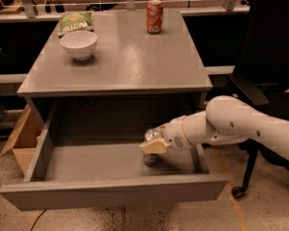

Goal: Pick redbull can from top drawer and place on counter

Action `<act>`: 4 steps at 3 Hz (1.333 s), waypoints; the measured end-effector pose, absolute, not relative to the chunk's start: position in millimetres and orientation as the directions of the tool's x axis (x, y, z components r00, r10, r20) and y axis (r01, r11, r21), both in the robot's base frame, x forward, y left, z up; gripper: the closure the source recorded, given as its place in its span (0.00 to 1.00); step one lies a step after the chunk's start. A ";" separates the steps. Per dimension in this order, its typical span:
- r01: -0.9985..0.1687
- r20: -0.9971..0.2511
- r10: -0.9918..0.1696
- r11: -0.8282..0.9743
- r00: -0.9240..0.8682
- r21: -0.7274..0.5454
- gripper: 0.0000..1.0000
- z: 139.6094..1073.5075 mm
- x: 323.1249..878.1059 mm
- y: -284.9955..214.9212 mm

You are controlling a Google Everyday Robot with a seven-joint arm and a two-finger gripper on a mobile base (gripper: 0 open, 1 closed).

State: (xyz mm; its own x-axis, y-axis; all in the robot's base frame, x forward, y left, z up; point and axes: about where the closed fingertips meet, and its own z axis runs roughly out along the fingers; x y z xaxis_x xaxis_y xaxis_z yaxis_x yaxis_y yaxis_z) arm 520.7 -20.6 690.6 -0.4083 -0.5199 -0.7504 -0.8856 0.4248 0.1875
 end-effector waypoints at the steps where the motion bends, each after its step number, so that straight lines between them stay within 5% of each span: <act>1: -0.886 -0.795 -0.464 0.425 -0.390 0.187 0.95 709.8 521.6 -41.9; 4: -0.905 -0.824 -0.488 0.420 -0.289 0.069 1.00 784.4 540.2 -80.0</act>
Offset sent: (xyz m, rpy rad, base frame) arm 0.0177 -0.1054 0.1328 0.0805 -0.2140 -0.0293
